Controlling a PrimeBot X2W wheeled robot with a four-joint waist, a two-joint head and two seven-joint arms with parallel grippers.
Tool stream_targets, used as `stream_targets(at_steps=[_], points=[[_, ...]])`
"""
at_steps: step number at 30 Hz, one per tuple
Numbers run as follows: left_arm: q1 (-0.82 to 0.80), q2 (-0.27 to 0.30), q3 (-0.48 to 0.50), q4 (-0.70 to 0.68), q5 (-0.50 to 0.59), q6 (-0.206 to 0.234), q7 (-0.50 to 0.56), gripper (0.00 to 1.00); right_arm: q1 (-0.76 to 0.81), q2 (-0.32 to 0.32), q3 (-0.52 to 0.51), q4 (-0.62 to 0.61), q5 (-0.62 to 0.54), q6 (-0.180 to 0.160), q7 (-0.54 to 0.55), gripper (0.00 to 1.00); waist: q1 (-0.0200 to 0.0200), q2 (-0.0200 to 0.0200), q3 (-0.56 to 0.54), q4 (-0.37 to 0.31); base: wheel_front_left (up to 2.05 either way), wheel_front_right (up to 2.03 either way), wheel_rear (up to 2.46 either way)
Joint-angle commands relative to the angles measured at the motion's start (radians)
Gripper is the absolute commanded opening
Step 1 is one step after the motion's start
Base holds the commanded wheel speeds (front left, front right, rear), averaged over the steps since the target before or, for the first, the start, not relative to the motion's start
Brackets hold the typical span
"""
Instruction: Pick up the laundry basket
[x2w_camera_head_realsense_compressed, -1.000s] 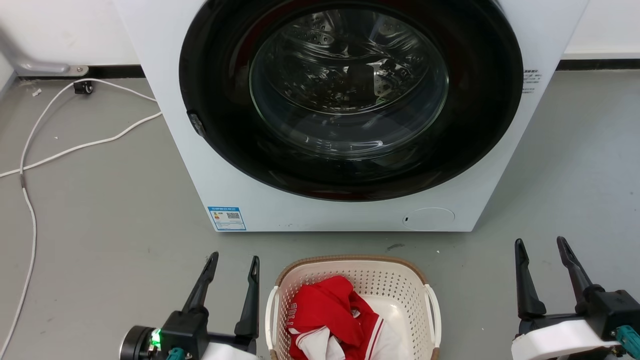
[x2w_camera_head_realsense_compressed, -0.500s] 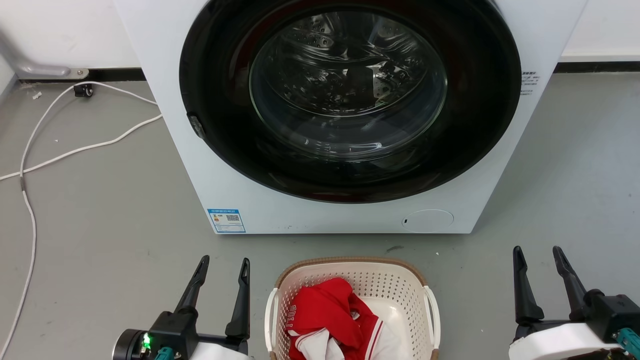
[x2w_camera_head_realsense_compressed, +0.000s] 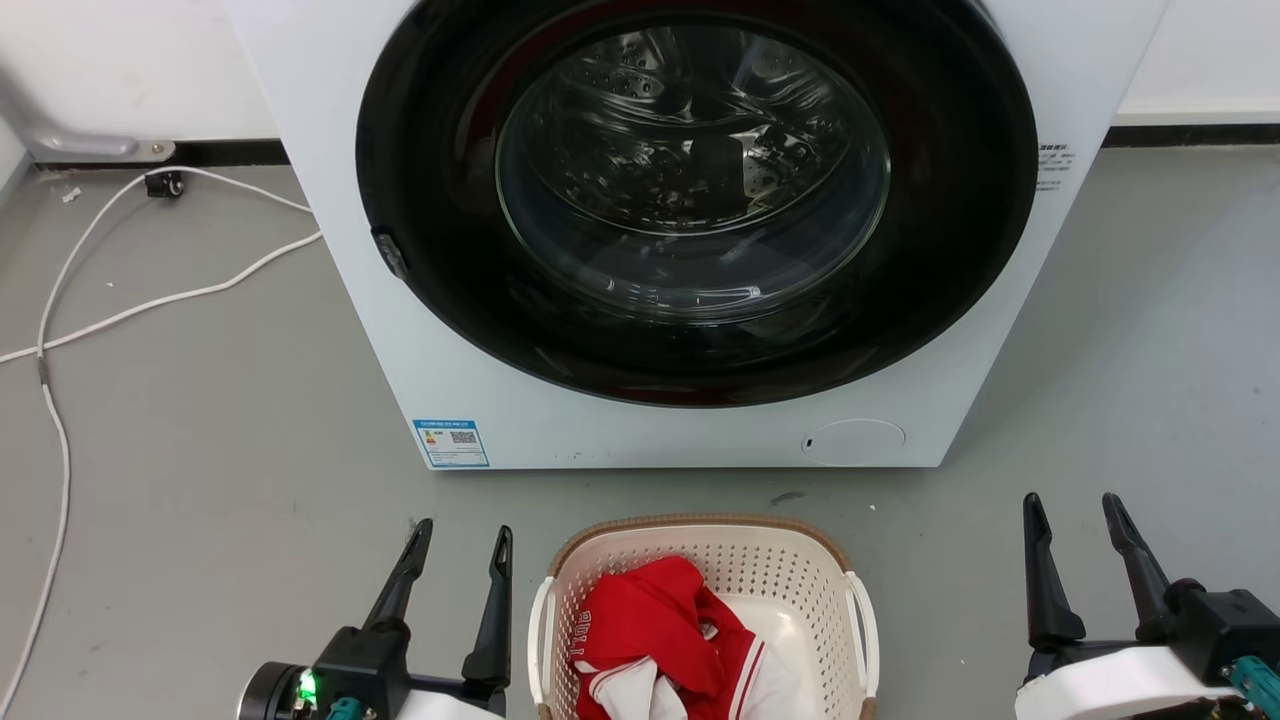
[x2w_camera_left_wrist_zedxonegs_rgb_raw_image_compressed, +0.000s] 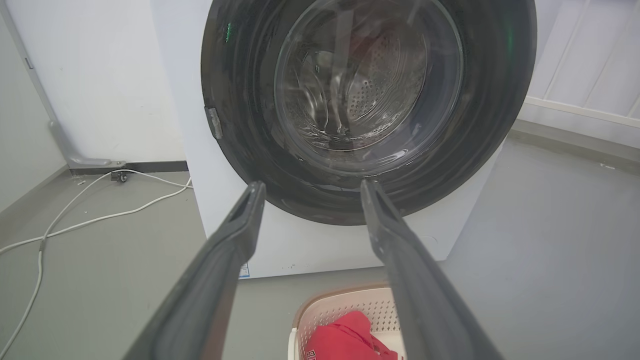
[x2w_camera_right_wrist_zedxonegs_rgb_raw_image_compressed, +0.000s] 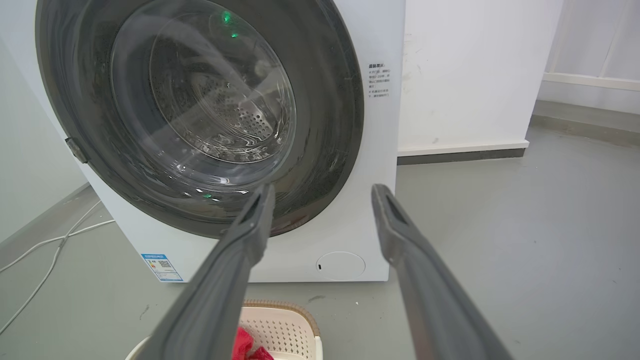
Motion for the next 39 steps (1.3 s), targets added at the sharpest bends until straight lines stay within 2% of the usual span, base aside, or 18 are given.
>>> stream_targets(at_steps=[1,7,14,27,39], points=[[0.005,-0.001,-0.002,0.006,0.008,-0.002,-0.003,1.00,-0.004,-0.001,0.003,0.000,0.000,0.000,-0.002,1.00,0.0000,0.0000,0.007,-0.001,0.00,0.00,0.00],[-0.020,-0.001,-0.002,0.037,0.014,0.005,-0.003,1.00,-0.031,-0.001,0.008,0.005,-0.005,0.000,-0.002,1.00,0.0000,0.0000,0.059,-0.004,0.00,0.00,0.00],[-0.128,-0.001,0.029,0.158,0.016,-0.001,-0.003,1.00,-0.138,-0.001,0.024,0.062,-0.031,0.000,-0.002,1.00,0.0000,0.0000,0.229,-0.014,0.00,0.00,0.00],[-0.447,0.032,0.060,0.469,0.037,-0.036,-0.003,1.00,-0.423,0.000,0.058,0.312,-0.059,0.000,0.071,1.00,0.0000,0.0000,0.523,-0.024,0.00,0.00,0.00],[-0.705,0.069,0.013,0.836,0.007,-0.068,-0.003,1.00,-0.659,0.000,0.068,0.640,-0.022,0.000,0.147,1.00,0.0000,0.0000,0.679,-0.032,0.00,0.00,0.00]])
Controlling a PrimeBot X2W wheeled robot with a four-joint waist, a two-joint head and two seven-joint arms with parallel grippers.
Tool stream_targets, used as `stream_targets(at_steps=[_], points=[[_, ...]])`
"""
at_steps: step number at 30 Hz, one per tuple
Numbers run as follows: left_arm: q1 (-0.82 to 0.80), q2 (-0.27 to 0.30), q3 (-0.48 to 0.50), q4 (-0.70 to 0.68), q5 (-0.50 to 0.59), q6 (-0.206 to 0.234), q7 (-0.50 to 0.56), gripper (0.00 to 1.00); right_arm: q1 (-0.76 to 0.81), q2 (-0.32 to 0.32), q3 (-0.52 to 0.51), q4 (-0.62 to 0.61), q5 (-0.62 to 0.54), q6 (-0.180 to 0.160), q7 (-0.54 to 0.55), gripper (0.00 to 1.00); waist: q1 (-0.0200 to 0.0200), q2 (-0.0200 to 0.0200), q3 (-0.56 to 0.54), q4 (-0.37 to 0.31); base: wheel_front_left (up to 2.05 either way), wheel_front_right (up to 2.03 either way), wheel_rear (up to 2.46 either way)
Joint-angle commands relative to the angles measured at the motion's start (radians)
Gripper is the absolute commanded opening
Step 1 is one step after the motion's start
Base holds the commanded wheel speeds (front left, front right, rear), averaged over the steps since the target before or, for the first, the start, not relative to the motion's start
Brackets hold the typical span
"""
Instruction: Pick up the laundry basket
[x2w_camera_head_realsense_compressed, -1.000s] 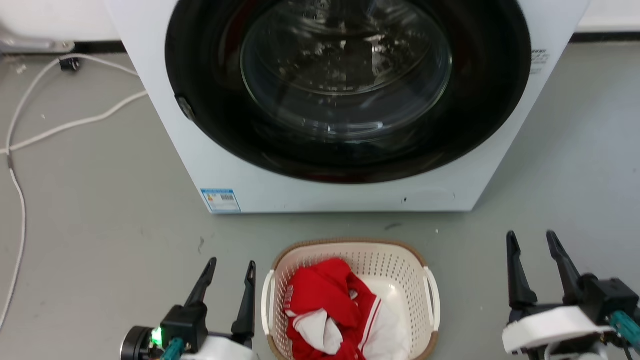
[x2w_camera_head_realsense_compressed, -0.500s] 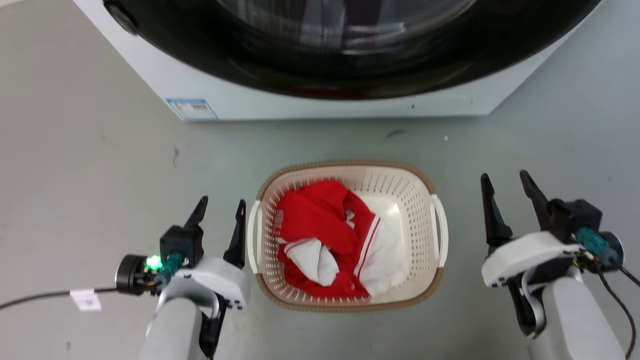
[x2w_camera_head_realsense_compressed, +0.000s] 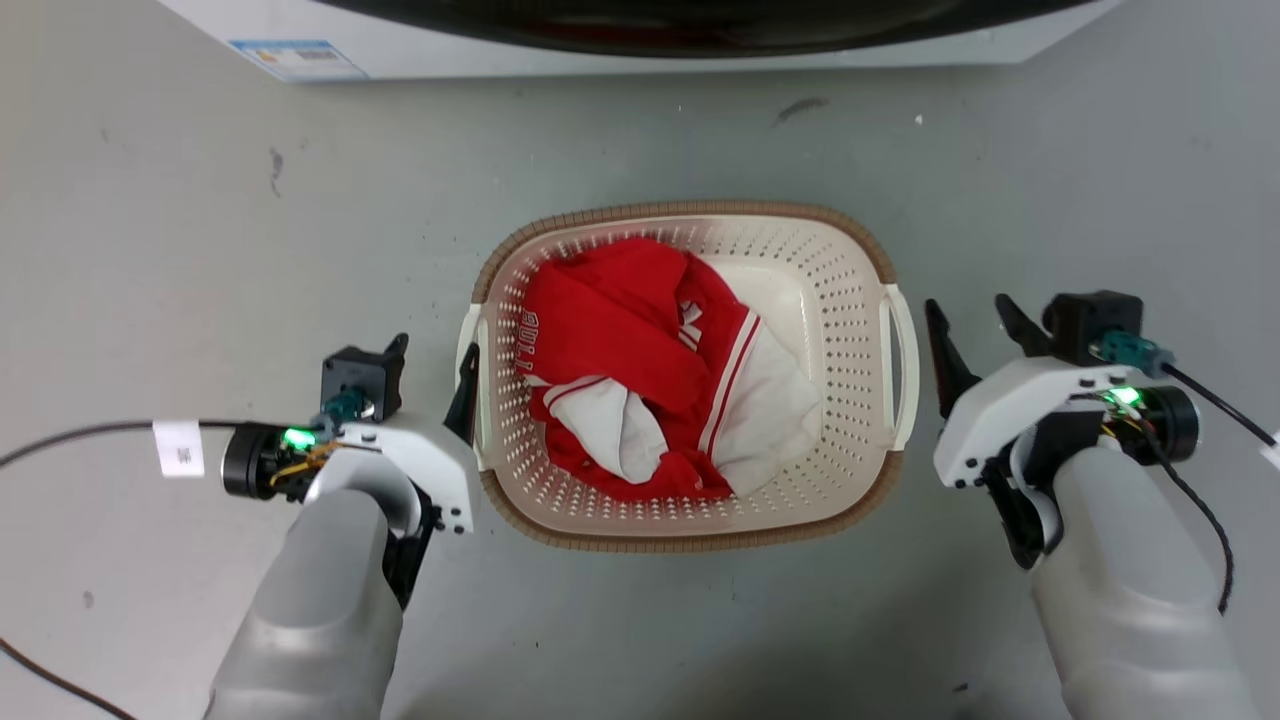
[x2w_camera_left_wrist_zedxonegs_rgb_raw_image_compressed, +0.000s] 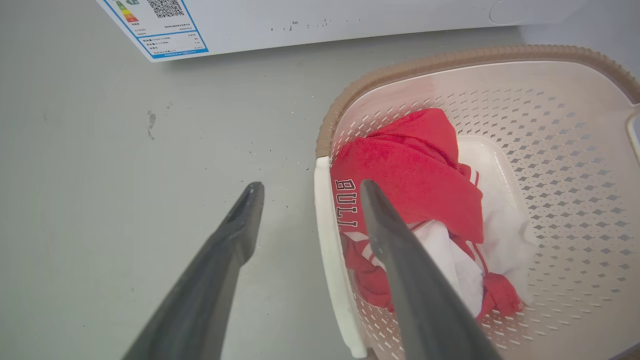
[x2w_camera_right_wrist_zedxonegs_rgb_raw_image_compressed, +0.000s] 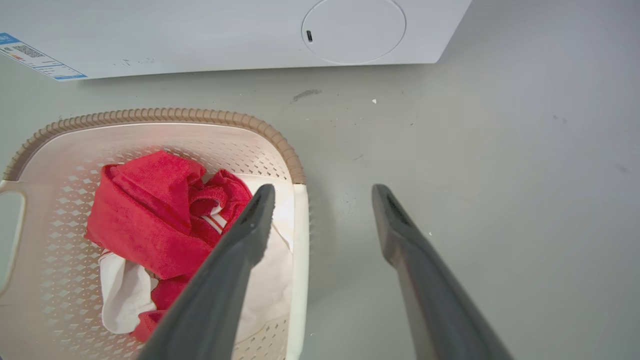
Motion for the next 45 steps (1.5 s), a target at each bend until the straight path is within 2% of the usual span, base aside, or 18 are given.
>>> stream_targets(at_steps=[1,11,17,19,24,30,40,41,42,43,44,45], points=[[-0.020,0.006,-0.003,0.020,-0.003,-0.003,-0.002,1.00,-0.026,0.001,0.008,0.020,0.013,-0.001,0.001,1.00,-0.0002,0.0000,0.029,0.002,0.00,0.00,0.00],[-0.172,0.013,-0.121,0.196,-0.041,-0.006,0.005,1.00,-0.189,0.000,0.115,0.261,0.114,-0.001,0.065,1.00,-0.0002,0.0000,0.092,0.007,0.00,0.00,0.00],[-0.230,0.018,-0.226,0.247,-0.127,-0.006,0.079,1.00,-0.284,0.001,0.169,0.375,0.146,-0.001,0.128,1.00,-0.0002,0.0000,0.118,0.006,0.00,0.00,0.00],[-0.239,0.016,-0.289,0.252,-0.152,-0.006,0.131,1.00,-0.308,0.001,0.188,0.405,0.160,-0.001,0.150,1.00,-0.0002,0.0000,0.125,0.005,0.00,0.00,0.00],[-0.275,0.056,-0.380,0.219,-0.253,-0.006,0.180,1.00,-0.357,0.001,0.233,0.448,0.184,-0.001,0.198,1.00,-0.0002,0.0000,0.147,0.006,0.00,0.00,0.00],[-0.304,0.090,-0.471,0.193,-0.357,-0.006,0.246,1.00,-0.393,0.001,0.240,0.481,0.184,-0.001,0.213,1.00,-0.0002,0.0000,0.166,0.011,0.00,0.00,0.00],[-0.321,0.117,-0.591,0.174,-0.467,-0.005,0.261,1.00,-0.407,0.001,0.240,0.499,0.196,-0.001,0.220,1.00,-0.0002,0.0000,0.175,0.017,0.00,0.00,0.00],[-0.321,0.116,-0.599,0.174,-0.478,-0.005,0.263,0.48,-0.407,0.001,0.239,0.500,0.197,-0.001,0.221,1.00,-0.0002,0.0000,0.176,0.017,0.00,0.00,0.00],[-0.321,0.116,-0.599,0.174,-0.478,-0.005,0.263,0.48,-0.407,0.001,0.239,0.500,0.197,-0.001,0.221,1.00,-0.0002,0.0000,0.176,0.017,0.00,0.00,0.00],[-0.319,0.114,-0.613,0.167,-0.487,-0.005,0.265,0.00,-0.406,0.001,0.241,0.501,0.197,-0.001,0.226,1.00,-0.0002,0.0000,0.176,0.018,0.00,0.00,0.00],[-0.316,0.115,-0.628,0.162,-0.499,-0.005,0.268,0.00,-0.405,0.001,0.242,0.502,0.198,-0.001,0.227,0.32,-0.0002,0.0000,0.176,0.019,0.00,0.00,0.00],[-0.315,0.119,-0.640,0.159,-0.510,-0.005,0.269,0.00,-0.404,0.001,0.241,0.502,0.197,-0.001,0.230,0.00,-0.0002,0.0000,0.176,0.020,0.00,0.00,0.00]])
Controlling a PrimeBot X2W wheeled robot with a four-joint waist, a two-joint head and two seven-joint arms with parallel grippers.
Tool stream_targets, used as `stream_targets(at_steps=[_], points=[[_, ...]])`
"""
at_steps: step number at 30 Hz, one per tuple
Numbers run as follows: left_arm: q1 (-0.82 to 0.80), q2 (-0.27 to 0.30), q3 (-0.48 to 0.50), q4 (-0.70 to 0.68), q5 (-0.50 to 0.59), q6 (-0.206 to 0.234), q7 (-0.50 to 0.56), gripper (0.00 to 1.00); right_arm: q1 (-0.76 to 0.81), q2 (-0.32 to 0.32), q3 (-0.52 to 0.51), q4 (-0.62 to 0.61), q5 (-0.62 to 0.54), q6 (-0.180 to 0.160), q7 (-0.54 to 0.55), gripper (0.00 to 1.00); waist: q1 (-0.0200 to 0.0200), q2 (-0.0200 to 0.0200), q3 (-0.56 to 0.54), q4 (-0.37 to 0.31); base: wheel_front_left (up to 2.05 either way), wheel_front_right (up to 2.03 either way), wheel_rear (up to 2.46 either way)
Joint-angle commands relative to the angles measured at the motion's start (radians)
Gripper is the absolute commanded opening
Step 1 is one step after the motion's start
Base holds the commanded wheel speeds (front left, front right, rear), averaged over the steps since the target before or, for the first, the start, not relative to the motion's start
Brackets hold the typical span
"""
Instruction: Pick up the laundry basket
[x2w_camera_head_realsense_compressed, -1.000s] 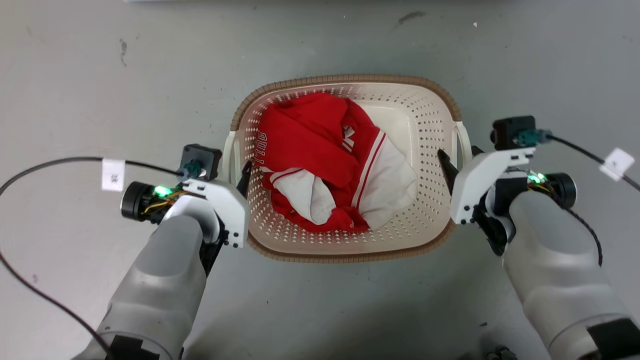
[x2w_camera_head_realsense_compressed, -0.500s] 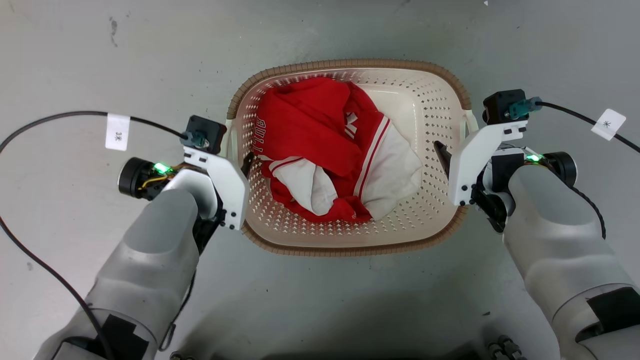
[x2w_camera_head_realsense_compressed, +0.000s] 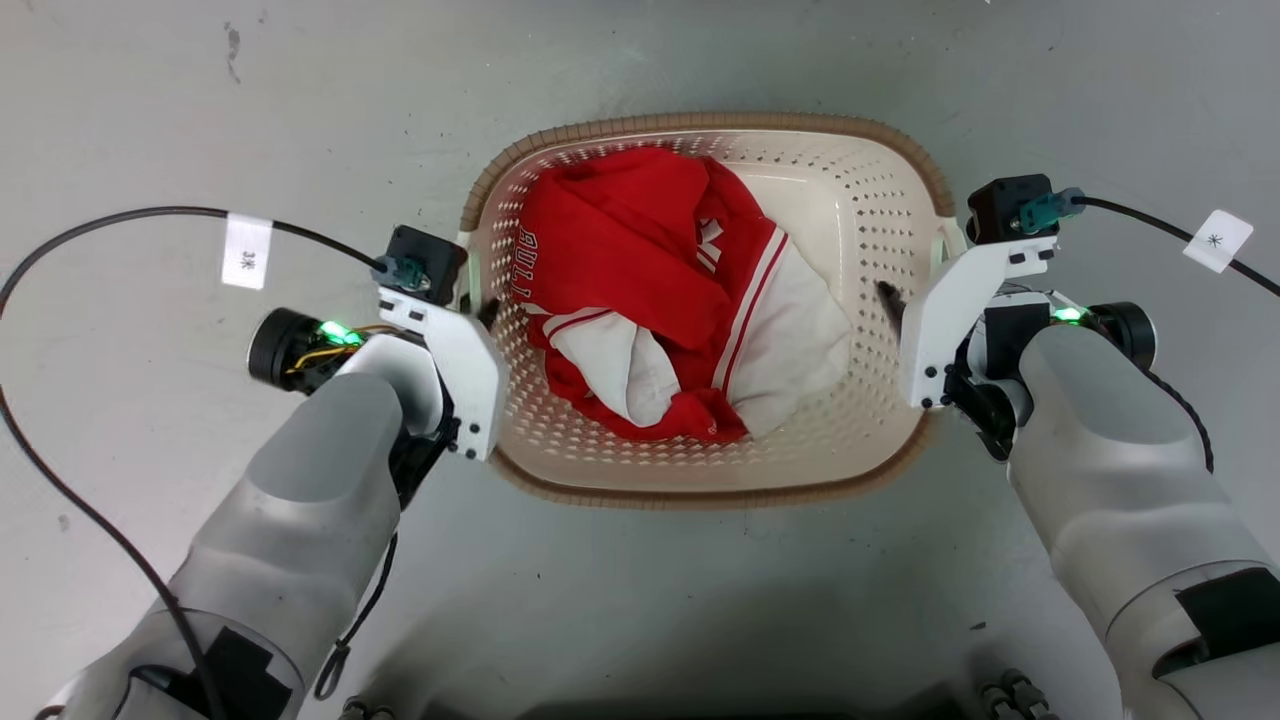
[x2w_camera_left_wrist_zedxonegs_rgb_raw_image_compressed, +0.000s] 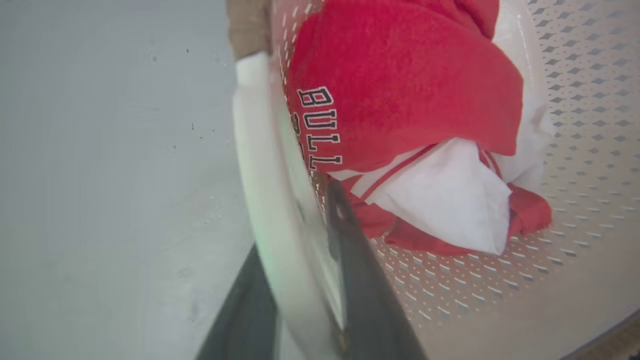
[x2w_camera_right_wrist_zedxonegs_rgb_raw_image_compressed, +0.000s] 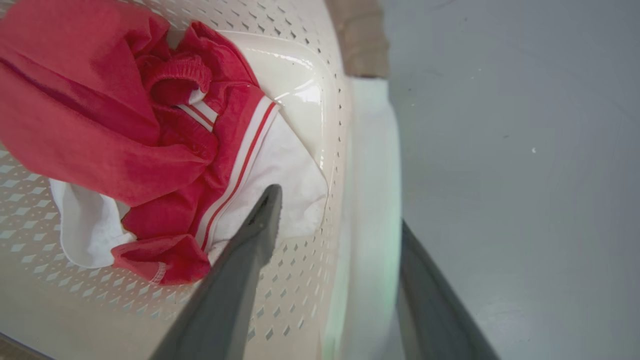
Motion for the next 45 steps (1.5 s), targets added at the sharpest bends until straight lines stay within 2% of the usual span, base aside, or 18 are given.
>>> stream_targets(at_steps=[1,9,18,24,31,40,45], points=[[-0.009,0.009,-0.001,0.001,-0.005,0.003,-0.004,0.00,-0.009,0.000,-0.001,0.003,-0.002,-0.001,0.001,0.00,-0.0001,0.0000,-0.001,0.001,0.00,0.00,0.00],[0.015,0.015,-0.074,-0.002,-0.090,0.002,0.000,0.00,0.026,-0.001,-0.031,0.003,-0.053,0.000,0.009,0.00,-0.0001,0.0000,-0.038,0.002,0.00,0.00,0.00],[0.068,0.030,-0.181,-0.039,-0.198,0.001,0.066,0.00,0.080,-0.001,-0.086,0.003,-0.144,-0.001,0.066,0.00,-0.0001,0.0000,-0.199,0.002,0.00,0.00,0.00],[0.094,0.064,-0.279,-0.099,-0.292,0.001,0.203,0.00,0.104,-0.002,-0.112,0.003,-0.204,-0.001,0.203,0.00,-0.0001,0.0000,-0.335,0.007,0.00,0.00,0.00],[0.103,0.126,-0.382,-0.182,-0.416,0.001,0.380,0.00,0.133,-0.008,-0.118,0.005,-0.262,-0.001,0.463,0.00,-0.0001,0.0000,-0.504,0.018,0.00,0.00,0.00],[0.092,0.185,-0.469,-0.266,-0.533,0.001,0.574,0.00,0.154,-0.011,-0.100,0.004,-0.173,-0.001,0.653,0.00,-0.0001,0.0000,-0.680,0.036,0.00,0.00,0.00],[0.098,0.208,-0.492,-0.296,-0.534,0.001,0.633,0.00,0.178,-0.010,-0.047,-0.011,-0.091,-0.001,0.708,0.00,-0.0001,0.0000,-0.760,0.041,0.00,0.00,0.00]])
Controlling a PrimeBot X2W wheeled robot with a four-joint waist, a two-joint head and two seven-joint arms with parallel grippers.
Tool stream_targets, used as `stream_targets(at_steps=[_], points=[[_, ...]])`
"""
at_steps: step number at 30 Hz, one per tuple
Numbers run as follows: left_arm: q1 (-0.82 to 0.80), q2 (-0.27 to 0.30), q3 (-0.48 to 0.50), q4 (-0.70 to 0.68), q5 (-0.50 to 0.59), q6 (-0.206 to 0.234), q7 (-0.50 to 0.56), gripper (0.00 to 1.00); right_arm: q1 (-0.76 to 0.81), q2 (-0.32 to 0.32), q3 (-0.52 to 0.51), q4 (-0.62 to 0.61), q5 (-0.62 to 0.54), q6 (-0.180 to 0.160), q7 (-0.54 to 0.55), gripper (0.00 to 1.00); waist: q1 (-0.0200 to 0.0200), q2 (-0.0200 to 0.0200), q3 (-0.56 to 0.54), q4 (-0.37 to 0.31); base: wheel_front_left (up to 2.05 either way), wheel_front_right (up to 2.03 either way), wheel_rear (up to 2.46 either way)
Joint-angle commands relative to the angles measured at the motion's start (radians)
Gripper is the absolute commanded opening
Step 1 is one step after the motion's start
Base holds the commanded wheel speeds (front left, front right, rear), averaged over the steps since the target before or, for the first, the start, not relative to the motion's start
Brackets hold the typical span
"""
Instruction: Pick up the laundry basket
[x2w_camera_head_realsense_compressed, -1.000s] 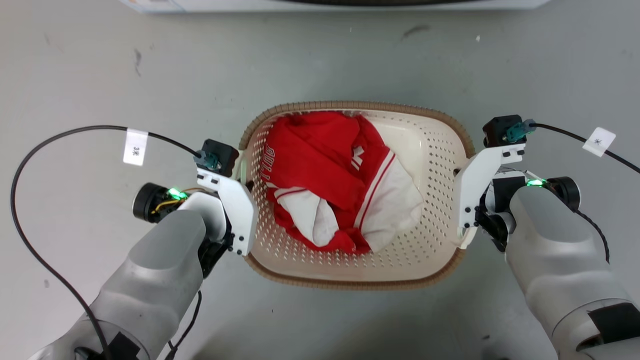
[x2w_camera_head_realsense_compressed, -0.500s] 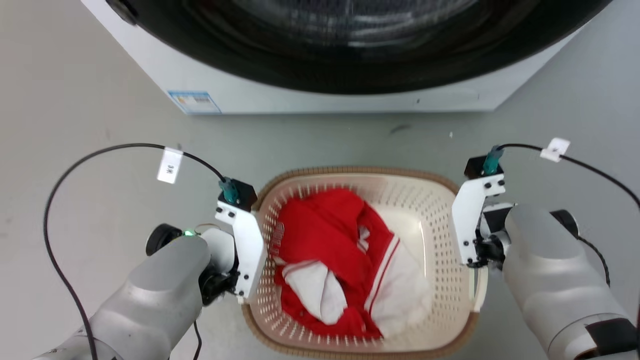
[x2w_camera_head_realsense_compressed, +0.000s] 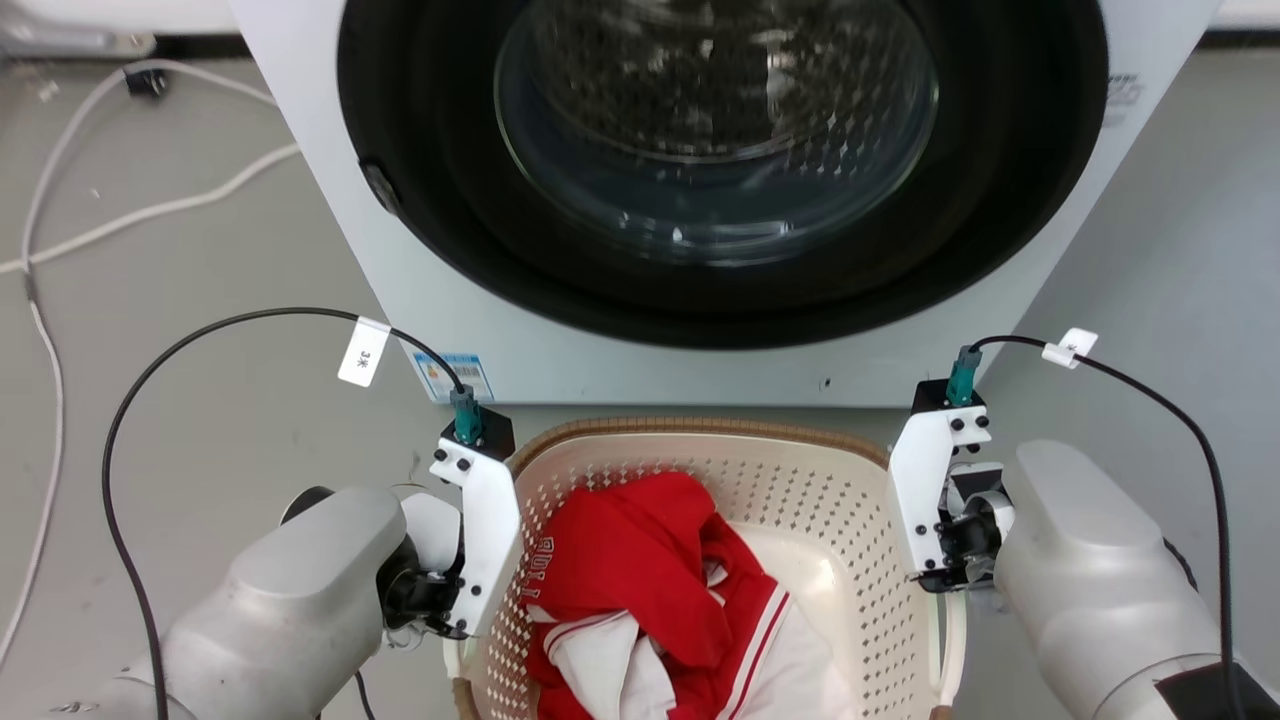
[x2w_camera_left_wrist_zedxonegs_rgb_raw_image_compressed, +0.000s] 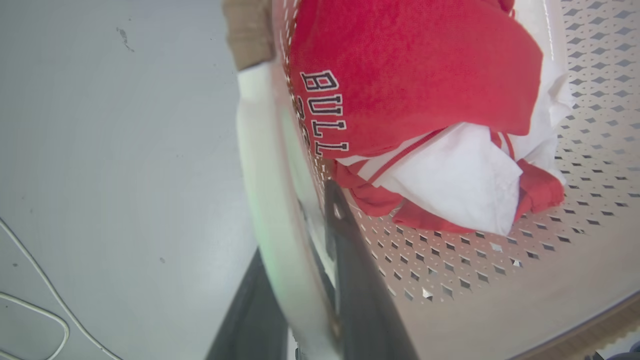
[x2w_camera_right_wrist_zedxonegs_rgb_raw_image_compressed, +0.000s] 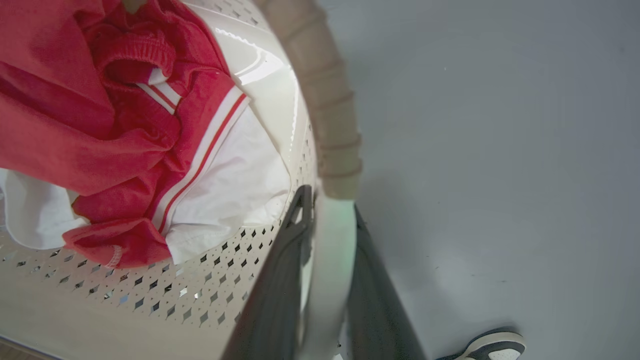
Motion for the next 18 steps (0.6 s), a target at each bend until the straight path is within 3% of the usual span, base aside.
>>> stream_targets(at_steps=[1,10,18], points=[[0.010,0.032,-0.012,-0.006,0.009,-0.001,0.027,0.00,0.020,-0.023,0.017,-0.008,0.020,-0.002,0.014,0.00,0.0003,0.0000,-0.069,0.009,0.00,0.00,0.00],[0.063,0.050,-0.022,-0.023,-0.019,-0.001,0.116,0.00,0.002,-0.027,0.066,-0.006,0.027,-0.002,0.067,0.00,0.0003,0.0000,-0.163,0.008,0.00,0.00,0.00],[0.086,0.035,-0.025,-0.038,-0.027,-0.002,0.125,0.00,-0.016,-0.025,0.124,-0.036,0.057,-0.002,0.115,0.00,0.0003,0.0000,-0.186,0.001,0.00,0.00,0.00]])
